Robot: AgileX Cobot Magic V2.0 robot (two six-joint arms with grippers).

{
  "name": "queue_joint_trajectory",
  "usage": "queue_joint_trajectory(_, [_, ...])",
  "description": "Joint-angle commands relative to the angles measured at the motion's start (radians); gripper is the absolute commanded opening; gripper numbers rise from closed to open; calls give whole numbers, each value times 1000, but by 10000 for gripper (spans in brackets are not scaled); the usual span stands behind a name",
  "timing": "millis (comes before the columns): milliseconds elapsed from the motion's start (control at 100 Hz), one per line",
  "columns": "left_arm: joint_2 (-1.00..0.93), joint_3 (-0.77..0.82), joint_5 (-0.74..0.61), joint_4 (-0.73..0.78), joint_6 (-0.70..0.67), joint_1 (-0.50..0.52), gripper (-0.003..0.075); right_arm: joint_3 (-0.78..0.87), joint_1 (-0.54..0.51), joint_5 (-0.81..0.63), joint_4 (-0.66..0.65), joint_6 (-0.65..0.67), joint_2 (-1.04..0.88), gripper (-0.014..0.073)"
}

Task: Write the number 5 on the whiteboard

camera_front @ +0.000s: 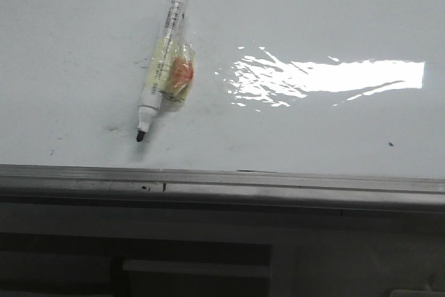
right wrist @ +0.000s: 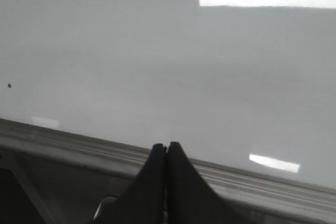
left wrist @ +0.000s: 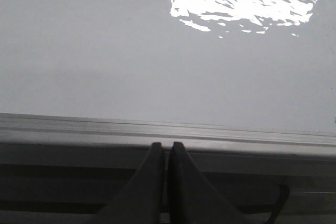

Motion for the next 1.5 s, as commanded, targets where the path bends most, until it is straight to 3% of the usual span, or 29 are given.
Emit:
queue_joint_trajectory(0, [-26,23,-49,-10,-8,4,-20,22,-5,-15,-11,-4,-16,-43])
queue_joint_trajectory(990, [-26,23,-53,-7,-8,4,-20,22,-5,-15,-11,-4,-16,-43])
queue_joint_trajectory(1141, [-26,23,-56,1,-8,4,-20,22,-5,-66,-34,-4,-16,-43])
queue_joint_trajectory(1491, [-26,23,-58,20,-8,4,-20,22,-5,-344,1,-4,-16,-43])
